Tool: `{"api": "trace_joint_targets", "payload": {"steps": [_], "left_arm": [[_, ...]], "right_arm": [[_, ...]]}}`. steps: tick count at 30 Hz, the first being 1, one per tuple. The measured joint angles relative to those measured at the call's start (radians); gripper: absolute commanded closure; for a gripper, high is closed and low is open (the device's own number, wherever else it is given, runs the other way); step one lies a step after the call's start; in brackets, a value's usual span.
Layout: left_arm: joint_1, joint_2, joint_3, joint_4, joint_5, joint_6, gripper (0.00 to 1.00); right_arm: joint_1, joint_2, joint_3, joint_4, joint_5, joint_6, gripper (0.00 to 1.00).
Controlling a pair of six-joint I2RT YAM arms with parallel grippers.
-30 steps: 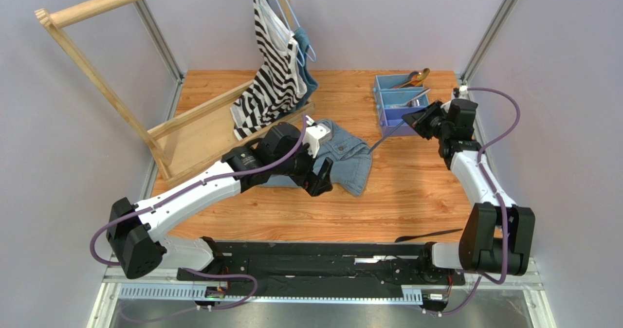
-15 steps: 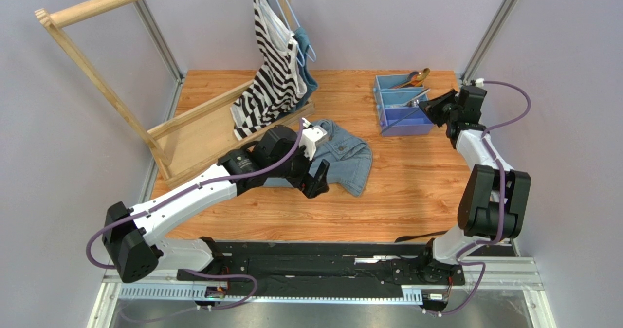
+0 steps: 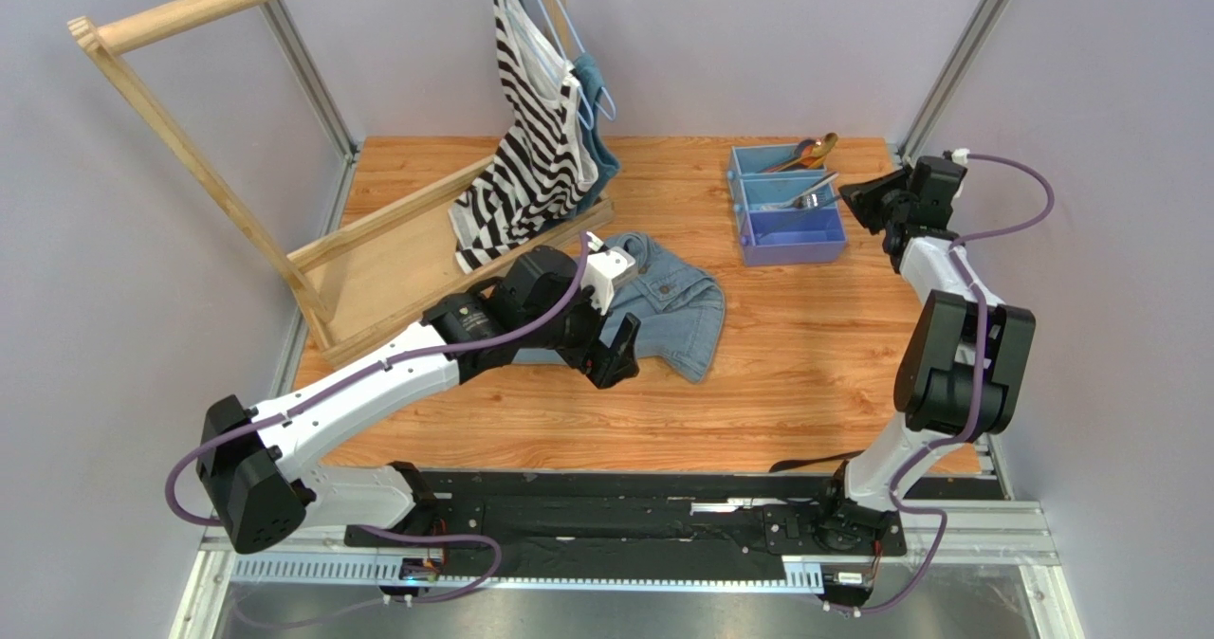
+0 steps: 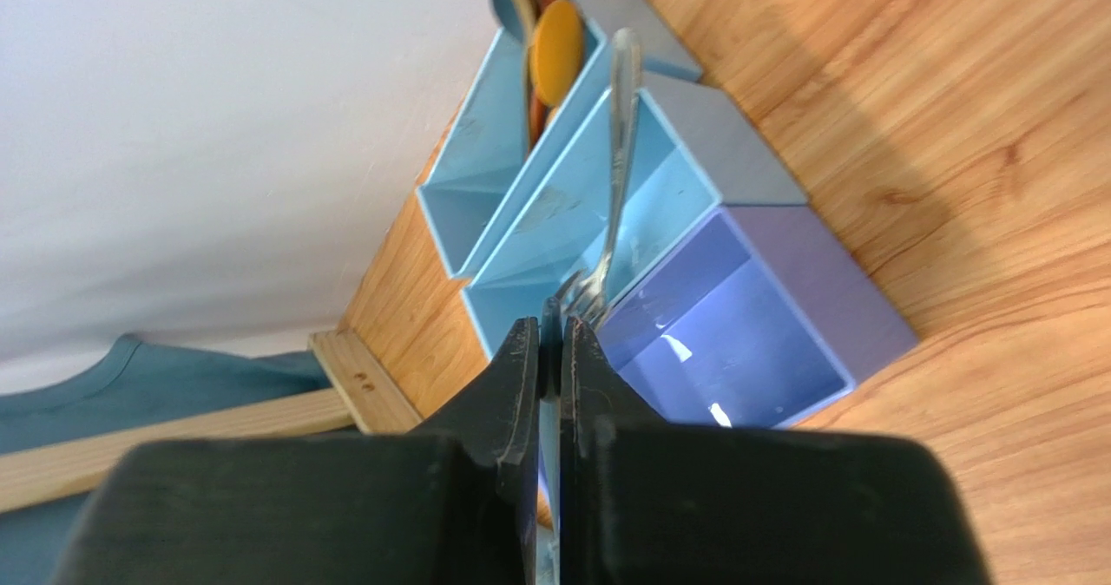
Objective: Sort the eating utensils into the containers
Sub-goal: Place the knife in the storage box.
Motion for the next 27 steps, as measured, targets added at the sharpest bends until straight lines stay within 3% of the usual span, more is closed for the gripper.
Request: {"api": "trace_joint_targets", "payload": {"steps": [10,17,20,24,27], "left_arm": [[0.000,0.015,0.000,0.000,0.019,0.001,0.04],[0.000,0.025,0.000,0.001,0.043,0.001,0.04],[0.000,0.025,0.000,0.001,0.046,0.002,0.04],[0.000,0.025,0.000,0.001,0.048,0.004,0.04],[0.000,0.025,0.000,0.001,0.049,0.005,0.04]], "right_arm": [[-0.014,0.082,0.074,0.006,0.012,0.011,0.98],[-0.006,0.117,0.085,0.016,0.012,0.011,0.89],[0.001,0.125,0.085,0.018,0.012,0.010,0.84],[0.013,0.125,0.084,0.032,0.011,0.008,0.65],[0.019,0.124,0.075,0.047,0.012,0.003,0.57]]}}
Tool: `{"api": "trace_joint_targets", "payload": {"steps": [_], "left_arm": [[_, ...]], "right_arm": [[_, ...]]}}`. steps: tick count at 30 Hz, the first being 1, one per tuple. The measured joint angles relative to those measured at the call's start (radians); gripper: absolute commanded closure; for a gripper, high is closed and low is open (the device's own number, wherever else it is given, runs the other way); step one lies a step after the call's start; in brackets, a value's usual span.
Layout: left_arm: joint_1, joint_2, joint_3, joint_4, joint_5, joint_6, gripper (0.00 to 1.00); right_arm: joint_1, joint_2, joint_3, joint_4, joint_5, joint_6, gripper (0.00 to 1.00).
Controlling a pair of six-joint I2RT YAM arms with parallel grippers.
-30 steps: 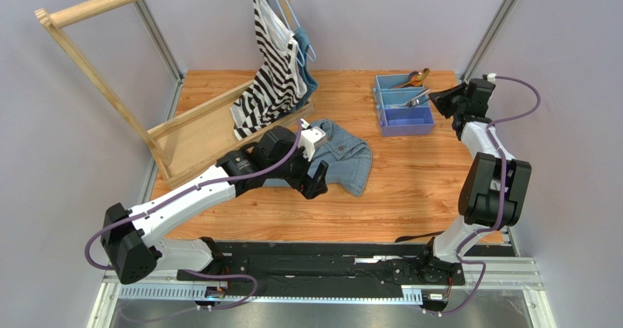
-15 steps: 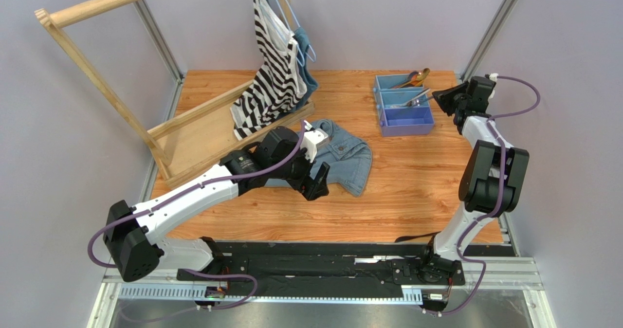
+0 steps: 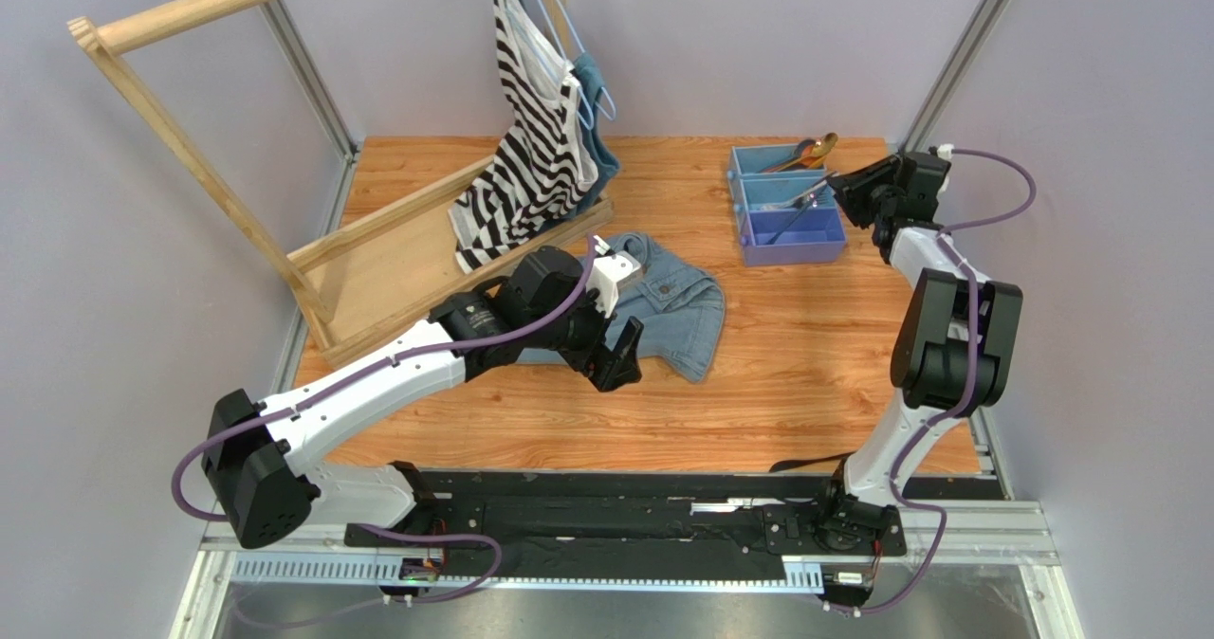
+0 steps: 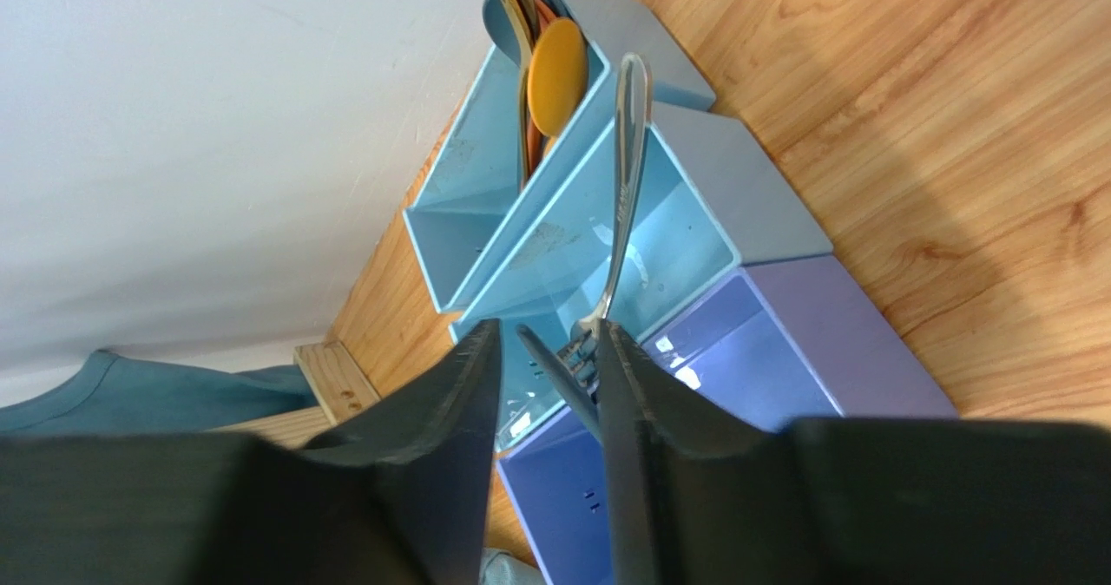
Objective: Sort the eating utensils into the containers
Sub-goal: Place the knife in the storage box.
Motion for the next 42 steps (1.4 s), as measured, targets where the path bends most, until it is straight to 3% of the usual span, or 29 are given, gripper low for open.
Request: {"api": "trace_joint_targets", "payload": {"steps": [12,21,34,42], "left_arm": [[0.000,0.000,0.000,0.000,0.007,0.003,0.03],[0.000,0.000,0.000,-0.001,0.010,0.003,0.04],[0.000,0.000,0.000,0.000,0.019,0.004,0.04],[0.000,0.007,0.000,0.008,0.030,0.005,0.04]], "right_arm": [[0.003,-0.094,-0.112,0.026,0.023,-0.011,0.41],[0.010,-0.181,-0.139,0.068,0.033,-0.013,0.39],[0.157,-0.035,0.086,-0.079,0.105,-0.146,0.38],[0.165,0.065,0.234,-0.176,0.228,-0.250,0.36]]}}
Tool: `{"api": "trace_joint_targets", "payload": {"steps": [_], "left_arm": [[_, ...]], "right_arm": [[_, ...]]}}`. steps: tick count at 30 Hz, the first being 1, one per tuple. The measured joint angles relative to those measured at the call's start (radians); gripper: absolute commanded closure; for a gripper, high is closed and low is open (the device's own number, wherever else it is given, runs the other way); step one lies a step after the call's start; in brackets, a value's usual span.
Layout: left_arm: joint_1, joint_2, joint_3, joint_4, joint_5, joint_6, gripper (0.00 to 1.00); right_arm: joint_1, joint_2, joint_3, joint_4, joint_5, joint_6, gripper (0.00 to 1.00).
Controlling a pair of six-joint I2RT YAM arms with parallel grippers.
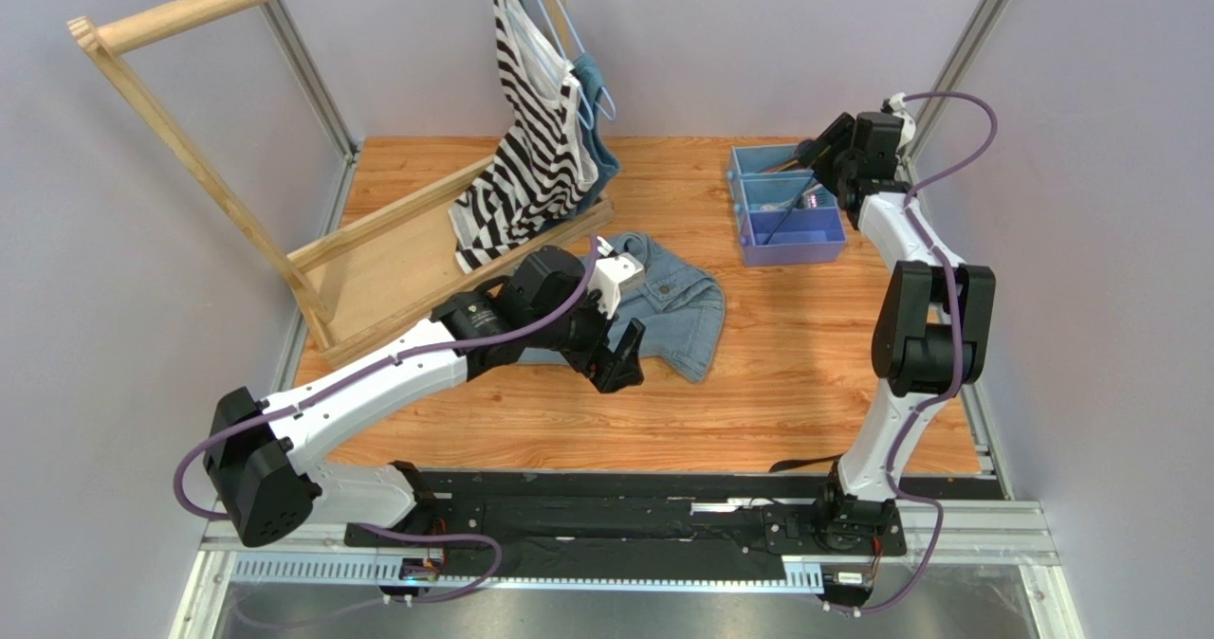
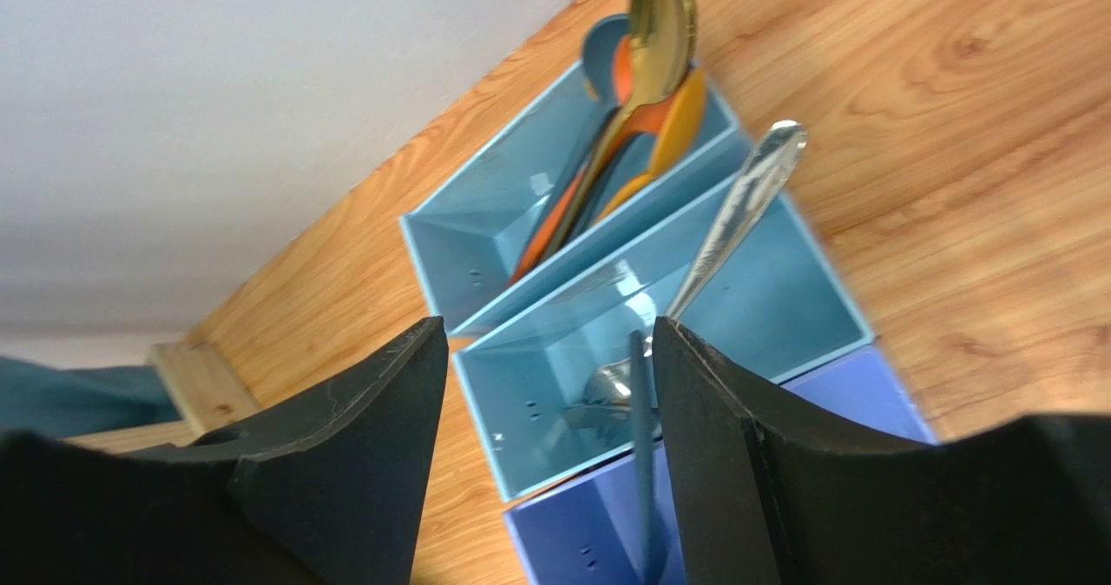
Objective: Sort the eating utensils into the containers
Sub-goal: Place the knife in the storage box.
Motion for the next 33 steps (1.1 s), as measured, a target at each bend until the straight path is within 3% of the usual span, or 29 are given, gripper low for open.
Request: {"api": "trace_joint_targets", "payload": {"steps": [7,12,14,17,22,27,33], "left_arm": [[0.000,0.010,0.000,0.002,0.003,0.002,0.04],[0.000,0.013,0.000,0.002,0.003,0.003,0.04],[0.000,0.013,0.000,0.002,0.002,0.005,0.05],[0.000,0.013,0.000,0.002,0.002,0.008,0.05],[0.000,0.013,0.000,0.001,0.002,0.013,0.06],[0.000,0.013,0.000,0.001,-0.001,0.016,0.06],[0.000,0.013,0.000,-0.001,-0.001,0.017,0.06]], "right_arm": [[0.000,0.039,0.013,-0.033,0.041,-0.032,0.37],[0.000,0.085,0.047,-0.044,0.041,-0.039,0.43],[0.000,0.105,0.071,-0.052,0.041,-0.042,0.50],[0.000,0.126,0.103,-0.054,0.036,-0.048,0.70],[0.000,0.130,0.112,-0.054,0.026,-0.051,0.80],[0.000,0.130,0.112,-0.054,0.002,-0.053,0.81],[0.000,0.130,0.112,-0.054,-0.025,-0.053,0.74]]}}
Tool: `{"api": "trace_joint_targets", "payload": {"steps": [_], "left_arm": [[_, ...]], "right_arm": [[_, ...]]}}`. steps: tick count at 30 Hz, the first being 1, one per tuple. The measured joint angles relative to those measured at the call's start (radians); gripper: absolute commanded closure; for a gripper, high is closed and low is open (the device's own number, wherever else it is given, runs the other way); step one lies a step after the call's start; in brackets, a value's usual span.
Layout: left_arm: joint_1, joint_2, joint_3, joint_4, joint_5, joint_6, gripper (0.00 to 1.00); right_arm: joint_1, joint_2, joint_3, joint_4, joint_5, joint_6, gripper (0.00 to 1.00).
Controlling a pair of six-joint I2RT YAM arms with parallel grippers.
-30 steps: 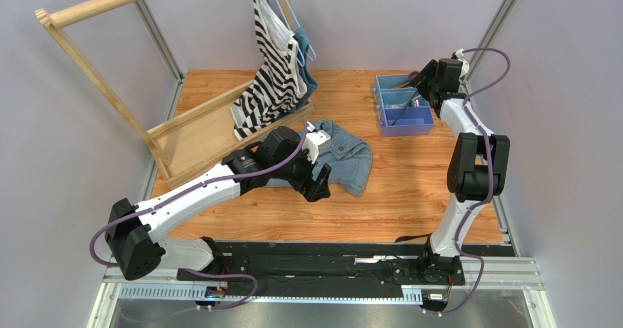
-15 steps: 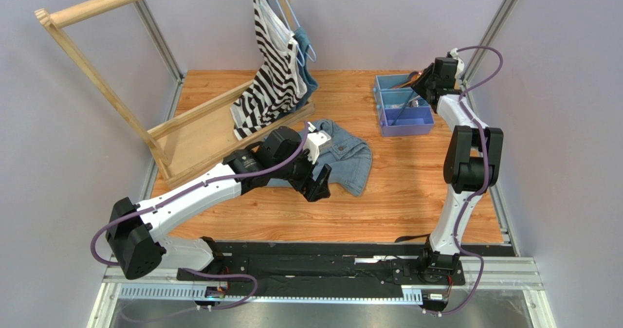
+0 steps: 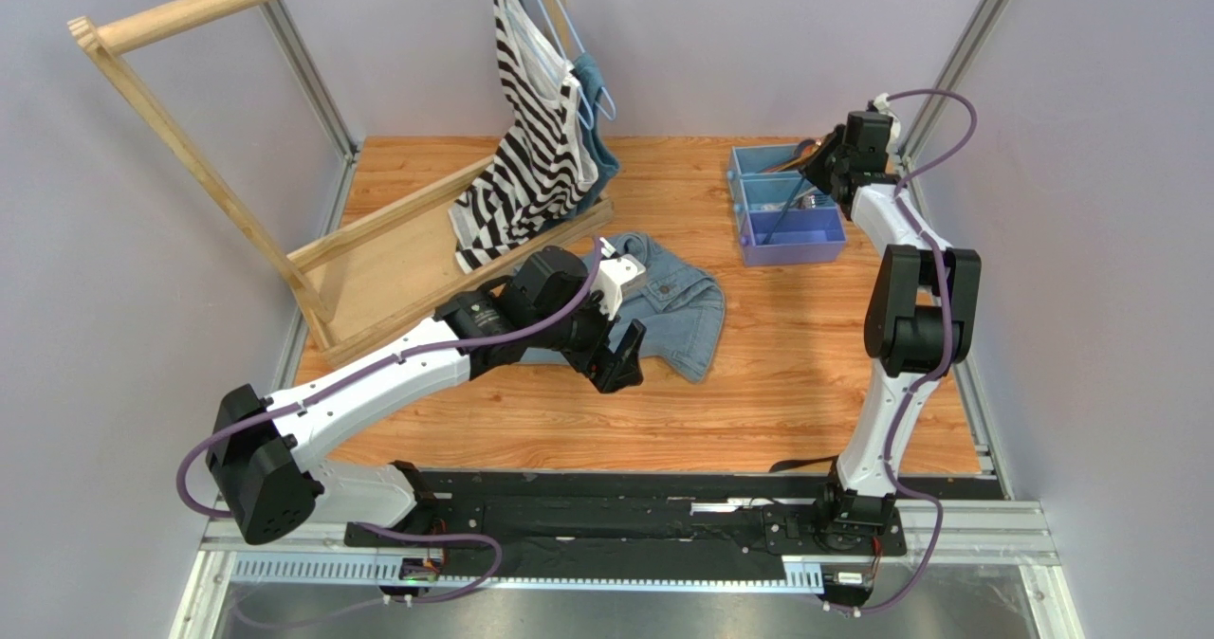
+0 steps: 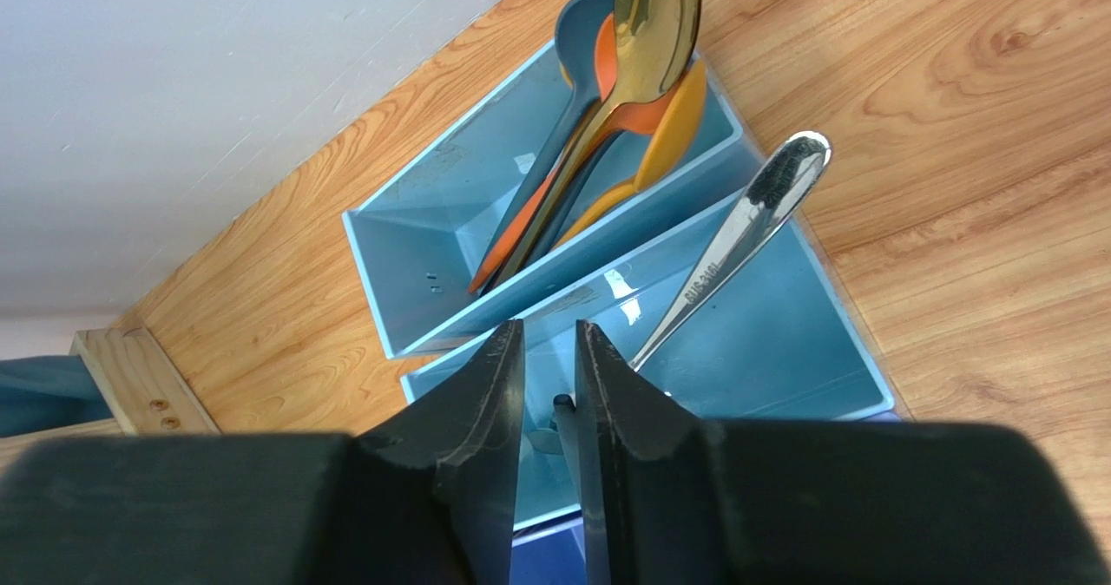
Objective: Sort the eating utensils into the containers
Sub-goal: Place the knife in the storage box.
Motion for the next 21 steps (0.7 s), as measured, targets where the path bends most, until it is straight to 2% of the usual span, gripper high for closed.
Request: {"api": "trace_joint_targets", "payload": {"steps": [5,8,11,15,18,21], "left_arm": [[0.000,0.000,0.000,0.000,-0.003,0.000,0.06],[0.000,0.000,0.000,0.000,-0.004,0.000,0.06],[0.000,0.000,0.000,0.000,-0.003,0.000,0.06],[0.000,0.000,0.000,0.000,-0.003,0.000,0.06],[0.000,0.000,0.000,-0.001,-0.004,0.000,0.06],[0.000,0.000,0.000,0.000,-0.004,0.000,0.06]], "right_arm": [[0.000,0.000,-0.001,0.000,-0.023,0.000,0.69],[0.000,0.000,-0.011,0.003,-0.031,0.000,0.69],[0.000,0.000,-0.031,0.005,-0.036,0.000,0.76],[0.001,-0.002,-0.053,0.007,-0.038,0.004,0.93],[0.000,-0.014,-0.086,0.024,-0.029,0.003,1.00],[0.000,-0.048,-0.132,0.031,-0.012,0.008,1.00]]}}
